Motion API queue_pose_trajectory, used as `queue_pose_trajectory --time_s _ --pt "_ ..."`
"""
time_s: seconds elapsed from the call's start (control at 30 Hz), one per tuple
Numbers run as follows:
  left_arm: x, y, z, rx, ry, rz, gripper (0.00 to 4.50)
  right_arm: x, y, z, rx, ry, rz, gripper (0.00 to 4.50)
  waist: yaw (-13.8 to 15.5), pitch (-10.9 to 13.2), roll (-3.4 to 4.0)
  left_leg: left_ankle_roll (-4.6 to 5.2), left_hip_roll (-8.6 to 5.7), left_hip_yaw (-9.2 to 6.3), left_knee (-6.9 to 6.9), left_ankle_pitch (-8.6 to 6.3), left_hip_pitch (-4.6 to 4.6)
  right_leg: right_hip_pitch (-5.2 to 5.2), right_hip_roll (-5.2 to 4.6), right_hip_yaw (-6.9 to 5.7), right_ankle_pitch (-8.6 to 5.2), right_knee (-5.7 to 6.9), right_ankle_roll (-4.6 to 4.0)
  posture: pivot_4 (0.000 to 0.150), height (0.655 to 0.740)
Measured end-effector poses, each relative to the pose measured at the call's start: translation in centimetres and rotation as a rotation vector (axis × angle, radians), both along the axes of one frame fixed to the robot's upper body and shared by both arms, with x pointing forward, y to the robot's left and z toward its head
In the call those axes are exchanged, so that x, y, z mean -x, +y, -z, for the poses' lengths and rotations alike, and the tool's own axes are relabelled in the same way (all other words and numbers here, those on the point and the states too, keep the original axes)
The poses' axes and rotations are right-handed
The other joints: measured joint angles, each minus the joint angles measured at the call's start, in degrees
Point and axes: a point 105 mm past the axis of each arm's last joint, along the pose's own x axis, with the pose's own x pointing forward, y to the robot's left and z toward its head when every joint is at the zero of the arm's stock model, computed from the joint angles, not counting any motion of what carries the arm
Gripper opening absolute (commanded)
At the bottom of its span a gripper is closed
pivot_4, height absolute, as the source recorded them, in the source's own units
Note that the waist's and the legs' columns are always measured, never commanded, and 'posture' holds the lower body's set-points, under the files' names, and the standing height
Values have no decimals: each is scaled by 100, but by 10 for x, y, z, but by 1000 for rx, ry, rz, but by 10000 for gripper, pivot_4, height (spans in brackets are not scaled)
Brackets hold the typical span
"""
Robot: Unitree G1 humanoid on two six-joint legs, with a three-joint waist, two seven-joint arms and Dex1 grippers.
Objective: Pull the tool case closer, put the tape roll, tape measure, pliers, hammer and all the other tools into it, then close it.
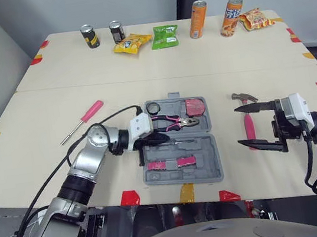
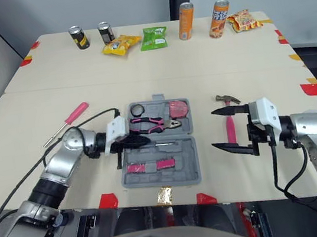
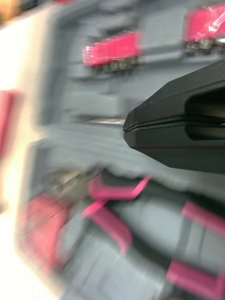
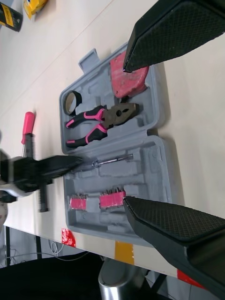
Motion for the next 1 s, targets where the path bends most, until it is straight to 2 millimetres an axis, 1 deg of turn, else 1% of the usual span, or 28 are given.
queue_pose_trajectory --time_s 0.07,0.1,0.13,0.2,0.23,0.33,0.4,0.5,0.57,0.63,0.67,0.7,0.77,0.8,0.9,1.0 --pt "-3 11 -26 76 -56 -43 110 -1 -1 -1 -27 -2 20 45000 -4 0 1 0 0 0 -3 0 1 0 0 0 0 -2 0 1500 7400" --pt "-4 18 -36 115 -68 -83 110 -2 -2 -1 -42 -2 35 45000 -9 -1 1 0 0 1 -3 0 1 0 0 0 0 -3 0 1500 7400" --pt "-4 26 -42 147 -67 -131 110 -3 -6 0 -54 1 57 45000 -11 -1 1 0 0 2 -3 0 1 0 0 0 0 -6 0 1500 7400" --pt "-4 43 -45 196 -46 -230 110 -3 -14 4 -75 17 110 45000 -21 0 1 -1 -1 2 -4 0 0 1 -2 0 0 -10 0 1500 7400" --pt "-4 54 -45 215 -27 -290 110 -3 -20 7 -89 25 143 45000 -25 1 0 0 0 2 -5 -1 -1 0 -1 -1 0 -14 0 1500 7400" --pt "2 76 -41 230 -5 -398 110 -3 -32 11 -101 35 204 45000 -43 1 0 0 0 0 -6 -1 -1 3 -1 -3 0 -18 0 1500 7400" --pt "10 101 -37 243 3 -520 5319 1 -49 18 -105 50 285 45000 -58 2 0 0 0 0 -12 -2 -3 3 -2 -4 0 -29 1 1500 7400" --pt "24 136 -22 225 27 -688 15461 10 -73 30 -114 68 401 45000 -70 4 -3 2 0 0 -16 -3 -3 3 -2 -6 0 -37 1 1500 7400" --pt "37 152 -9 212 51 -774 23130 16 -84 38 -123 79 462 45000 -86 7 -4 12 1 0 -18 -6 -1 5 -3 -7 0 -44 1 1500 7400" --pt "52 165 6 208 87 -857 29429 22 -95 47 -126 93 528 45000 -125 8 -4 20 2 0 -18 -8 2 9 -6 -8 0 -46 1 1500 7400" --pt "61 173 16 205 110 -912 33097 26 -105 51 -129 100 578 45000 -150 11 -5 52 2 1 -19 -25 2 9 -8 -8 0 -48 0 1500 7400" --pt "71 180 27 196 140 -960 37176 31 -114 57 -129 110 626 45000 -171 15 -10 63 5 1 -26 -27 6 11 -9 -9 -1 -52 -1 1500 7400" --pt "82 191 39 193 172 -1034 43915 38 -127 65 -126 129 691 45000 -203 26 -17 82 12 -2 -33 -27 9 12 -12 -16 -5 -53 -9 1500 7400" --pt "85 195 41 190 174 -1057 44555 40 -130 67 -125 132 706 45000 -224 30 -18 91 15 -4 -35 -27 11 13 -13 -19 -6 -52 -12 1500 7400" --pt "92 208 40 181 144 -1104 44555 47 -141 73 -130 147 755 45000 -284 30 -11 99 18 -5 -39 -25 15 14 -15 -20 -10 -49 -18 1500 7400" --pt "107 226 50 149 167 -1174 44555 58 -154 80 -138 176 815 45000 -323 33 -12 99 16 -4 -47 -25 14 13 -17 -20 -11 -54 -19 1500 7400"
